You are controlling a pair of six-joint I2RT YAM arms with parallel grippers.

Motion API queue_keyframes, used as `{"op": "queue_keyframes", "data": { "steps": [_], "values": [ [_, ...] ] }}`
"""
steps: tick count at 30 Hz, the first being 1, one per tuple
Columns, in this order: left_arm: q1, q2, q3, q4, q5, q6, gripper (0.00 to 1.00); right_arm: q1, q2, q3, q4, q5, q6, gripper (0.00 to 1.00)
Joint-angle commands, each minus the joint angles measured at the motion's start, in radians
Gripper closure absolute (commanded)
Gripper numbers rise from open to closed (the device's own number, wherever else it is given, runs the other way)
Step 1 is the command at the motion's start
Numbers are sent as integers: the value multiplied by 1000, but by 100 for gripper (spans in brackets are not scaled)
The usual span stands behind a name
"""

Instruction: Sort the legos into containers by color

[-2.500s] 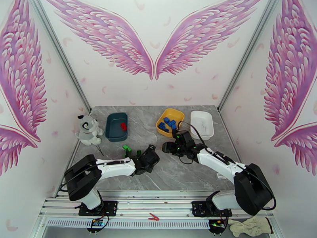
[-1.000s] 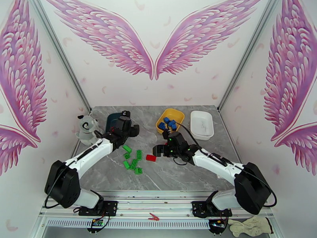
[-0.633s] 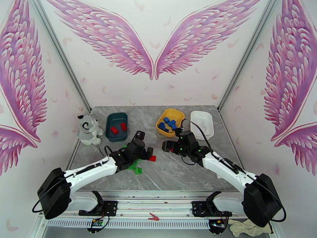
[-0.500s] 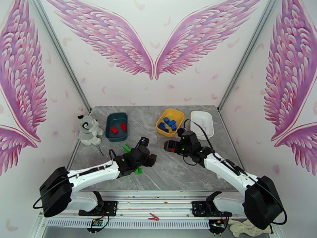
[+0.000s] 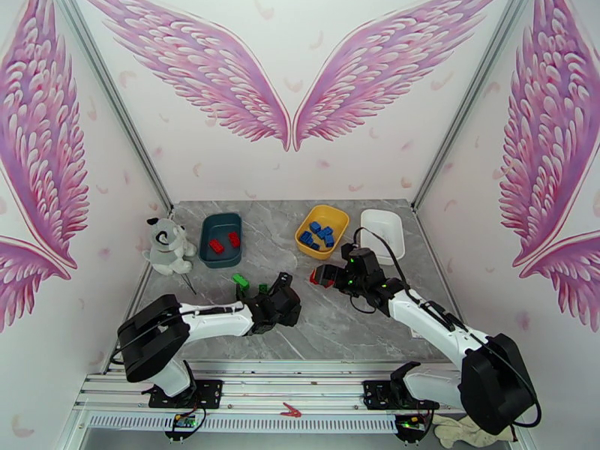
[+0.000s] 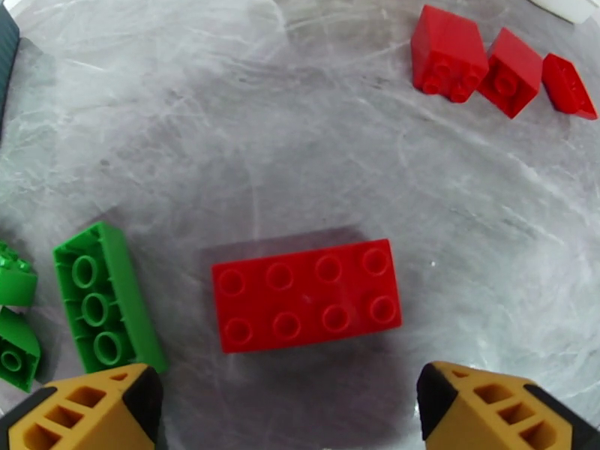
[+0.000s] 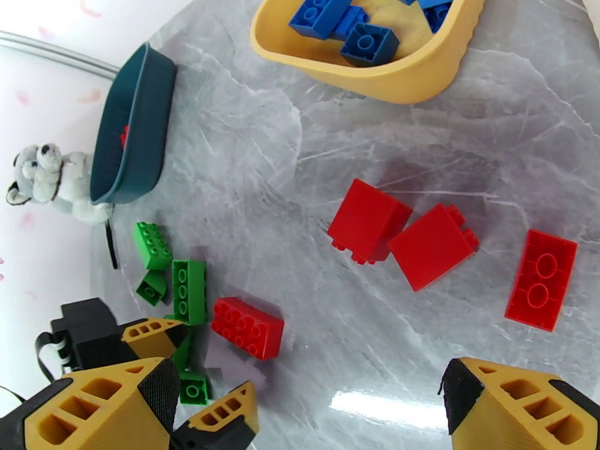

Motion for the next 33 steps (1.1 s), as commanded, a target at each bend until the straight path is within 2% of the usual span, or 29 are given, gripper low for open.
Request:
{"op": "queue_keyframes", "data": {
  "steps": [1, 12, 18, 21, 24, 29, 33],
  "values": [
    [9, 36, 41, 50, 16, -9, 5, -7, -15, -15, 26, -20, 19, 1],
    [69, 104, 72, 73, 47, 5, 12, -11, -17, -20, 33, -32, 23, 1],
    [67, 143, 106, 70, 71, 13, 22, -12, -16, -20, 33, -33, 25, 1],
    [61, 145, 109, 64, 60, 13, 32, -12, -16, -20, 35, -36, 24, 1],
    [58, 123, 100, 64, 47, 10, 42, -13, -16, -23, 42, -41, 26, 0],
    [68, 21, 69, 53, 22, 21, 44, -10, -12, -32, 77, -79, 28, 2],
    [119, -82, 55, 31, 41, 44, 44, 0, 26, -29, 135, -161, 27, 6]
  ]
}}
